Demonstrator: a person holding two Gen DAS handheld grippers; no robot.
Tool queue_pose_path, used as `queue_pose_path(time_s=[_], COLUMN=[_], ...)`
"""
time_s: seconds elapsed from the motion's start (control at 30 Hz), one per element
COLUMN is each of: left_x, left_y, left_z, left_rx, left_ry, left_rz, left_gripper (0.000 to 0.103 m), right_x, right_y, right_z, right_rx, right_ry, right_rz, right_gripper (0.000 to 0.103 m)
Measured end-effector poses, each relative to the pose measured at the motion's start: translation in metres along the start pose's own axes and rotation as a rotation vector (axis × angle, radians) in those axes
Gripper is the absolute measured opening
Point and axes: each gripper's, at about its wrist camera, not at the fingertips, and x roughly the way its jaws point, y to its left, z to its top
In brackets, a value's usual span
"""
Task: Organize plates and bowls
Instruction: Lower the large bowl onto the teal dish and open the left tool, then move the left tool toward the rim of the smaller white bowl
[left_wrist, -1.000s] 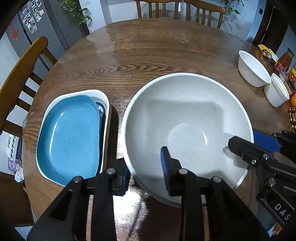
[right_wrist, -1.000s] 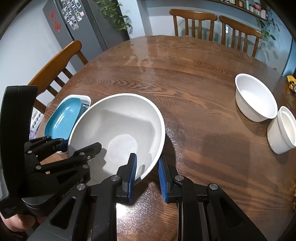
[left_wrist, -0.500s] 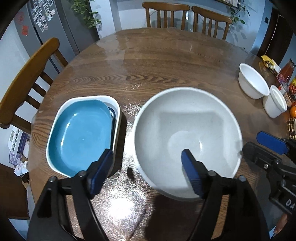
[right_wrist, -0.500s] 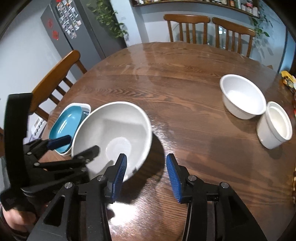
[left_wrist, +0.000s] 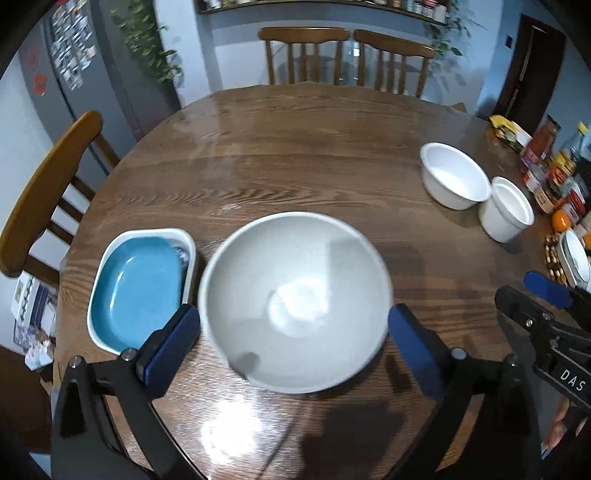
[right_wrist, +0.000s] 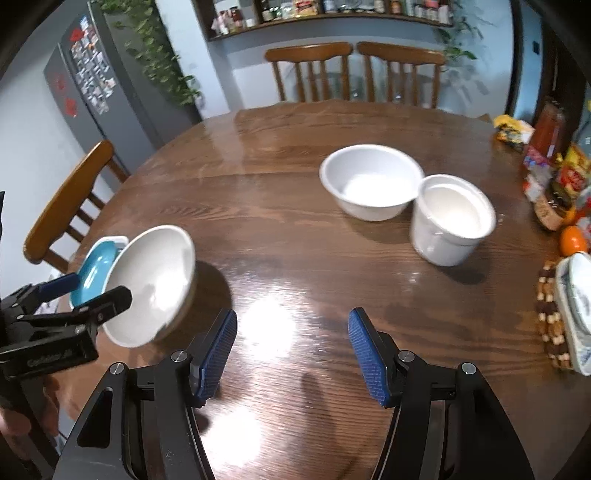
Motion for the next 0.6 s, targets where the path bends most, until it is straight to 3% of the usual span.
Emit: queue_pose_path(time_s=[0.17,0.3,0.6], left_x=[-0.003,-0.006,-0.002], left_y=[-0.028,-0.050,-0.098], left_z=[0.007,0.015,0.035], left_rx=[0.049,0.079,0.106], left_ry=[-0.012,-0.035,-0.051], left_rz=[-0.027,-0.050,-0.091], left_gripper=[0.102,0.102,0.102], right_x=[-0.015,-0.025,-0.043], right_y=[-0.015,-0.032,-0.068], right_z=[-0.003,-0.004,-0.008], right_rx=[0.001,0.013,0.031], right_ry=[-0.036,-0.062,-0.098], right_rz=[-0.057,-0.088,-0.148], right_gripper=[0.064,0.074,0.074])
